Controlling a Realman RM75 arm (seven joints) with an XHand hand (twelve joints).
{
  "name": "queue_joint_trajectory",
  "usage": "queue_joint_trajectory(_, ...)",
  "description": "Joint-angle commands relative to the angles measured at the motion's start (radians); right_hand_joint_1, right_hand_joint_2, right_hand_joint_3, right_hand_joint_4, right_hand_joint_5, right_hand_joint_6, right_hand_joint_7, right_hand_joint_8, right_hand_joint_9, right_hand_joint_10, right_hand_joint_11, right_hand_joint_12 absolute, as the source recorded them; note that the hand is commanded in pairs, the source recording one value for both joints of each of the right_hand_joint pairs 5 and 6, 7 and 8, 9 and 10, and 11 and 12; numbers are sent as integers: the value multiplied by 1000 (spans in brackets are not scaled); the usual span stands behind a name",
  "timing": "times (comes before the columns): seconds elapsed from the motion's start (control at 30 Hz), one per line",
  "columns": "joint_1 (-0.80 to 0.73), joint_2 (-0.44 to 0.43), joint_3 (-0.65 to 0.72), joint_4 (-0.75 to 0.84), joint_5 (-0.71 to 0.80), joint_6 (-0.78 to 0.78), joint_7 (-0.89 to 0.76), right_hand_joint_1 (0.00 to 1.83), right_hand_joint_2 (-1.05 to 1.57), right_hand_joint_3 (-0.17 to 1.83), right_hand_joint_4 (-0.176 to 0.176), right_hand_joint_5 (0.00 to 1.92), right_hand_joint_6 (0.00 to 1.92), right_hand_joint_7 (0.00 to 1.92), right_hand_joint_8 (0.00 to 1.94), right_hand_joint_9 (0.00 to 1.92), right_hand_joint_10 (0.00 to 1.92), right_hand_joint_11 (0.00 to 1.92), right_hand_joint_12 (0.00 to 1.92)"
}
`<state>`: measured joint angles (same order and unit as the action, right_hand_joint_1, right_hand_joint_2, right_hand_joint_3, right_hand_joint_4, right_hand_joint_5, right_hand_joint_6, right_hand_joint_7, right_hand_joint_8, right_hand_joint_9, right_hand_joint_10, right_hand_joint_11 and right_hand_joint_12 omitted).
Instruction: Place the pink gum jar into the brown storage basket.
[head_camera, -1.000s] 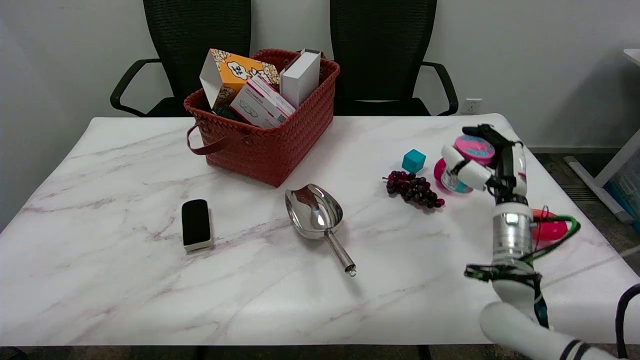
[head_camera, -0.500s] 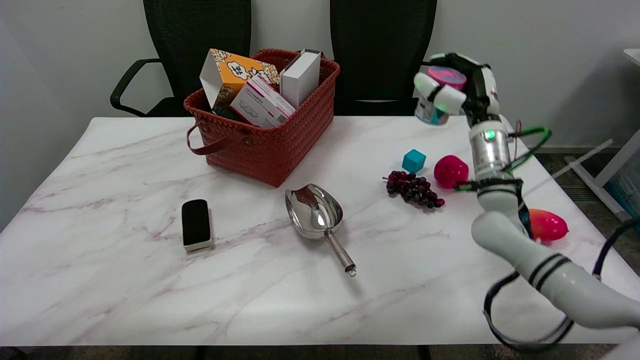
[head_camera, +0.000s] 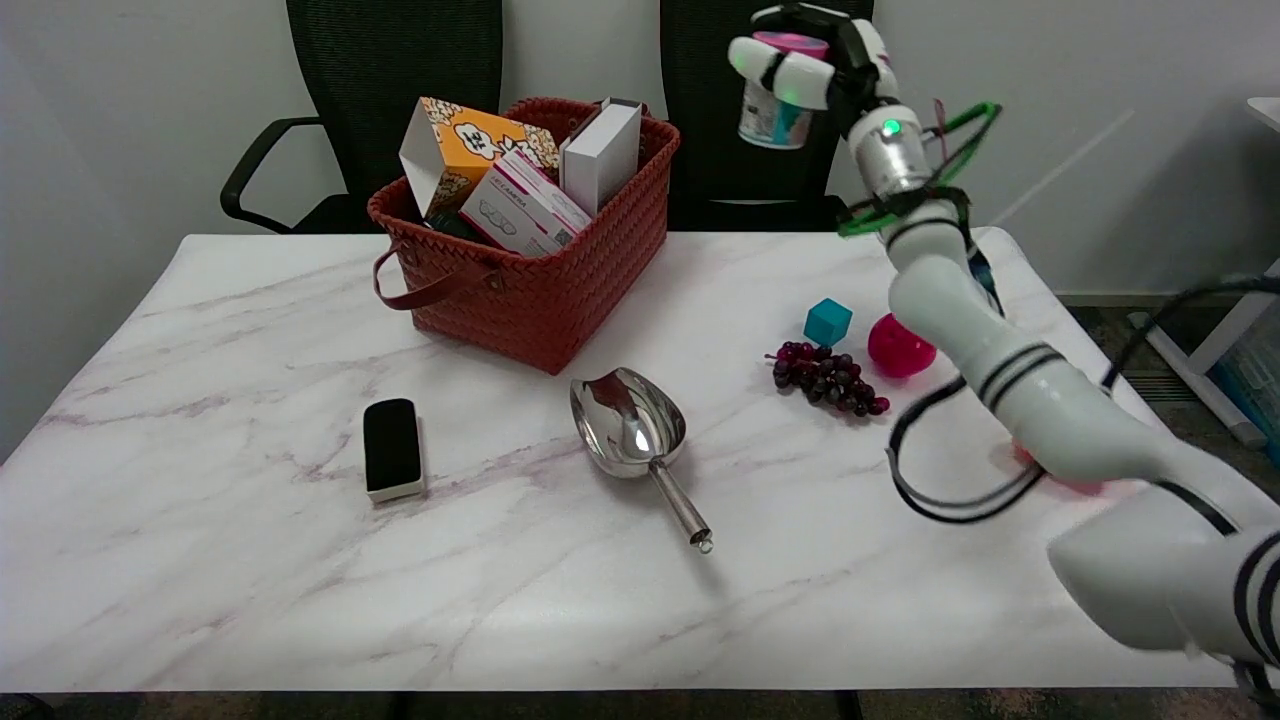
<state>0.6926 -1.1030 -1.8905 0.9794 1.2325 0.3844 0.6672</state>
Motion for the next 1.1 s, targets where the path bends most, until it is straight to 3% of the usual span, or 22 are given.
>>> queue_joint_trajectory(0.03,606,-291,-176,-644,-4,-360,-29,1199,1272,542,0,802,802,1085,1085,1031,1031,775,775)
queue_joint_trajectory(0.37,557,-323,-179,-569,127,-403,-31,1182,1297,549,0,819,819,1096,1096,1045,1045,793,793)
queue_joint_trajectory(0.67,547,-338,-213,-492,132,-414,-32,1157,1369,586,0,842,842,1124,1124,1077,1077,848,848)
queue_joint_trajectory(1.1,579,-441,-227,-604,132,-494,-32,1158,1371,560,0,795,795,1116,1116,1078,1078,846,846)
